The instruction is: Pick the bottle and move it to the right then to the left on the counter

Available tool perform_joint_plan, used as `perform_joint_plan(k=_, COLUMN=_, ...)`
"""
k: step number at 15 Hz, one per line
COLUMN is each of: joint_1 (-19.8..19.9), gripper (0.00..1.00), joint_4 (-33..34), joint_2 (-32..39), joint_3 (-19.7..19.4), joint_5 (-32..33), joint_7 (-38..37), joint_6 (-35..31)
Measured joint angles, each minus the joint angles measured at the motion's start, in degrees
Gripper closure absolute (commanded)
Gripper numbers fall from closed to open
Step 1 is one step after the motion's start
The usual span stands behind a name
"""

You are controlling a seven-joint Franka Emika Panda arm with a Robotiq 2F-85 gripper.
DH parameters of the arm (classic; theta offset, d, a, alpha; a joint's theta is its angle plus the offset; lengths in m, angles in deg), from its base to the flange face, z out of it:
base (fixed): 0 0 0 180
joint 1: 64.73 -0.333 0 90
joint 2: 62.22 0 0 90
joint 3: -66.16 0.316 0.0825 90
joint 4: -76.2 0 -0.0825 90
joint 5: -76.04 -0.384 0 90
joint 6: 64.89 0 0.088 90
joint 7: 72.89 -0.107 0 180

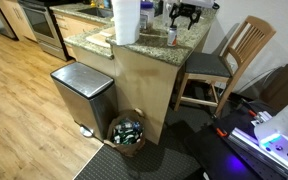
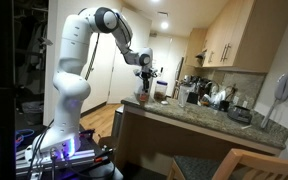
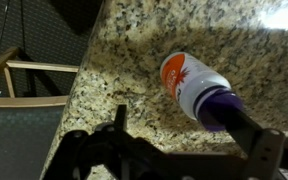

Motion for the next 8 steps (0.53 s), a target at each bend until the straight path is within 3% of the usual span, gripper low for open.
perform_joint_plan(k=4, joint_1=-1.37, gripper=0.0, joint_4=0.08, joint_2=0.58, joint_3=0.01, joint_5=-3.55, joint_7=4.44, joint_6=-0.98)
perform_joint_plan(k=8, joint_1=-1.85, gripper=0.0, joint_4=0.21, joint_2=0.93, joint_3=-0.03, joint_5=-3.03, joint_7=4.92, joint_6=-1.55)
